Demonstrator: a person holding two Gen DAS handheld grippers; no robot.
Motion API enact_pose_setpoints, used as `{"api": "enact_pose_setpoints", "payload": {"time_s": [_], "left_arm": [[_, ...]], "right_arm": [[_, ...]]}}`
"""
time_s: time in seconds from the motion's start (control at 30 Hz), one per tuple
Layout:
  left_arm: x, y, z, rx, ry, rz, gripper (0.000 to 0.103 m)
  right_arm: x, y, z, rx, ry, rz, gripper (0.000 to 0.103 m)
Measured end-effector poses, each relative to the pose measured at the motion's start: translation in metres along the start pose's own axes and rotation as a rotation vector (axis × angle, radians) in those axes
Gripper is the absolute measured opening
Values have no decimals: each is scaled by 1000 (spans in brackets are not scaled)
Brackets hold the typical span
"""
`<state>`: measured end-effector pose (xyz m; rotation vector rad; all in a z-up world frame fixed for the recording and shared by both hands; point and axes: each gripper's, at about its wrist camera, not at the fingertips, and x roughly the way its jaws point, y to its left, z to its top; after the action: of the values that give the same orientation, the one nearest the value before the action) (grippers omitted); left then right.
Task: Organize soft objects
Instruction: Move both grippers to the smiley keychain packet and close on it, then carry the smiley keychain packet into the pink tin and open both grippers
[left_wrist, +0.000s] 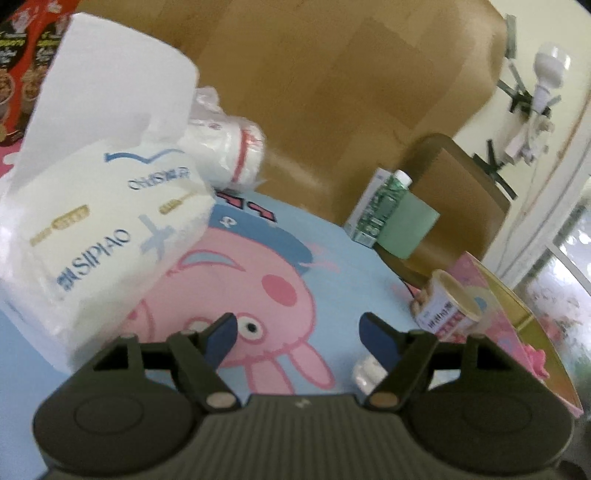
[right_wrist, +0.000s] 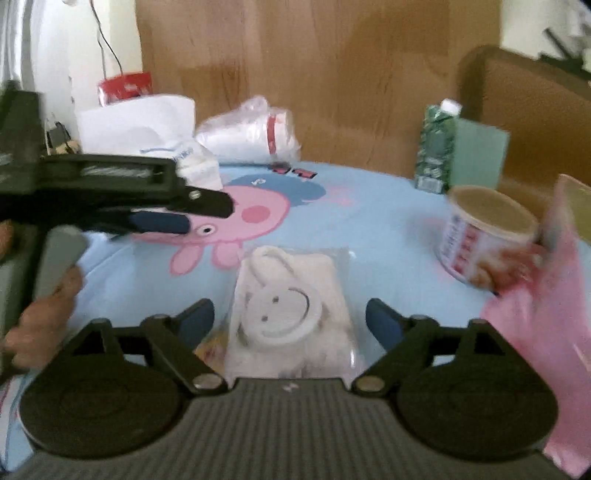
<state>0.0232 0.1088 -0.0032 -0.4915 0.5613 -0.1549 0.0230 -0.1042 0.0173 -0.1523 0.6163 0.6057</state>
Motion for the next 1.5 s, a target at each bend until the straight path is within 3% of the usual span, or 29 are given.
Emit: {"api": "enact_pose_setpoints", "payload": {"time_s": [0.13,0.4,0.5,0.53,0.57,0.63,0.73,1.0,1.3,1.37,1.43,1.5], "left_arm": [[4,-8,-5,3,68,-108,75],[-3,-30,-25,-62,159,-178,75],[2,-40,-24,-61,170,-155,68],[6,-42,-25,-63,186,-161,53],[11,-44,-25,-72,214,-171,47],[12,-50,-26,-63,208,-150,46],[3,-62,-22,-48,178,-179,41],[-4,-138,-5,131,109,-244,41],[53,-253,-8,316,165,-342,42],[70,-276,-13,352,185,-350,48],[87,-295,-21,397,189,-328,53],[97,-307,-30,432,186,-279,54]], "right_arm": [[-20,-4,-15,-2,-18,-4,92],[-26,-20,-17,60,-40,29,93],[-13,-22,-13,79,-4,58,90],[-6,-24,-12,95,23,77,80],[-5,-25,-12,115,9,97,73],[-8,-24,-12,122,0,84,71],[-21,-22,-17,103,-64,49,70],[-70,-41,-24,120,-275,-90,70],[-121,-121,-41,290,-371,-270,70],[-124,-141,-41,325,-370,-310,70],[-123,-162,-39,355,-365,-399,72],[-114,-185,-38,366,-328,-553,75]]}}
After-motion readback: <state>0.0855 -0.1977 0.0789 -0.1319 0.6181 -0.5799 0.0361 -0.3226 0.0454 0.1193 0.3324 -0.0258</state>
